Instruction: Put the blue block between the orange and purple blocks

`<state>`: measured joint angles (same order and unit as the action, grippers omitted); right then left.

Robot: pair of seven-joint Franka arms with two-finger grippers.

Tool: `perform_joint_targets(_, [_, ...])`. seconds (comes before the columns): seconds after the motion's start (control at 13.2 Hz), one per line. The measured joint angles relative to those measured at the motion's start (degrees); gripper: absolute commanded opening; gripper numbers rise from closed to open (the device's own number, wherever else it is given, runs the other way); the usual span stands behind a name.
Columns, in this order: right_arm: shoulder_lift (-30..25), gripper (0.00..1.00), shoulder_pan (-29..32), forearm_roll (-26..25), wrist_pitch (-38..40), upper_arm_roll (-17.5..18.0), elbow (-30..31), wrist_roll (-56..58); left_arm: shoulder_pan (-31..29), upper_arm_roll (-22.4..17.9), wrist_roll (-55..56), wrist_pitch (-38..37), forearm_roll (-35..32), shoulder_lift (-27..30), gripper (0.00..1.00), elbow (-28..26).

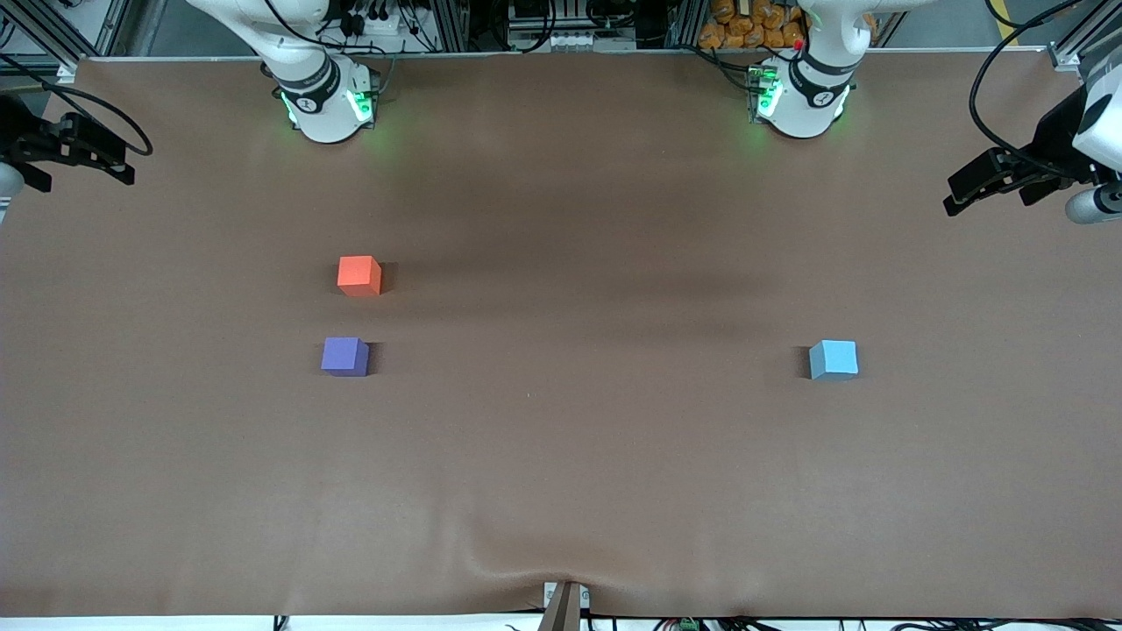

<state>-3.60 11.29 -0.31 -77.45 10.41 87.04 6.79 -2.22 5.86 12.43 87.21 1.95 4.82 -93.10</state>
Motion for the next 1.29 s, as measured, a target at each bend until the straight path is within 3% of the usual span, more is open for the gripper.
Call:
perform_joint_targets(0.08, [0.0,1.0,-0.8,0.0,0.0,-0.7,0.0,0.1,0.0,0.0,0.0,-0.4,0.0,0.0,1.0,0.0])
perform_joint_targets(0.15, [0.0,1.0,-5.3,-0.1,0.0,-4.6,0.0,0.1,0.0,0.0,0.0,-0.9,0.0,0.0,1.0,0.0])
perform_joint_targets(0.3, [0.0,1.0,-17.0,-0.1,0.0,-16.7,0.0,0.0,0.0,0.0,-0.2,-1.4,0.0,0.0,1.0,0.0])
perform_joint_targets(0.38, [0.0,1.0,-18.1,0.0,0.0,-19.0,0.0,0.1,0.1,0.0,-0.9,-1.5,0.0,0.0,1.0,0.0])
perform_joint_targets(0.53, [0.0,1.0,-17.4,0.0,0.0,-19.0,0.1,0.2,0.1,0.0,-3.1,-1.6,0.0,-0.5,1.0,0.0])
perform_joint_targets(1.06, [0.0,1.0,-11.2,0.0,0.0,-12.0,0.1,0.2,0.1,-0.1,-4.1,-0.7,0.0,-1.6,1.0,-0.1])
perform_joint_targets(1.29, [0.0,1.0,-10.8,0.0,0.1,-11.1,0.2,0.2,0.1,-0.1,-4.1,-0.5,0.0,-1.6,1.0,-0.1])
